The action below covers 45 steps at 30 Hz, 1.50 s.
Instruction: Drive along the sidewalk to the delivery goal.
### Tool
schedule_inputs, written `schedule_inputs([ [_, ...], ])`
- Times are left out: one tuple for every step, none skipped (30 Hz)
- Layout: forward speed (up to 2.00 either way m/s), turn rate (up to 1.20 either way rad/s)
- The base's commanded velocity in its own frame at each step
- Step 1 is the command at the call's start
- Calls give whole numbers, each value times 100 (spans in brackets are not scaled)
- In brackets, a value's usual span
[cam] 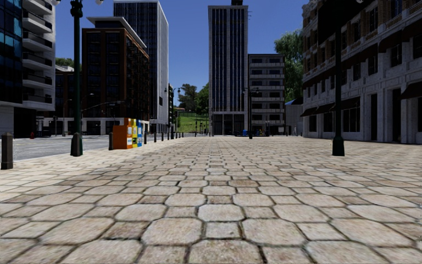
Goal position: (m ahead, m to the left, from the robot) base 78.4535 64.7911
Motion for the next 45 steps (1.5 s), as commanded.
schedule_inputs([
  [200,0],
  [200,0],
  [200,0],
  [200,0],
  [200,0],
  [200,0],
  [200,0],
  [200,0],
  [200,0],
  [200,0],
  [200,0],
  [200,0],
  [200,0],
  [200,0],
  [200,0],
  [200,0],
  [200,0],
  [200,0],
  [200,0],
  [200,0],
  [200,0],
  [200,0],
  [200,0],
  [200,0],
  [200,0],
  [200,0],
  [200,0],
  [200,0],
  [200,0],
  [200,0],
  [200,0],
  [200,0],
  [200,0],
  [200,0],
  [200,0],
  [200,0],
  [200,0],
  [200,0],
  [200,0],
  [200,0],
  [200,0],
  [200,0],
  [200,0],
  [200,0],
  [200,0],
])
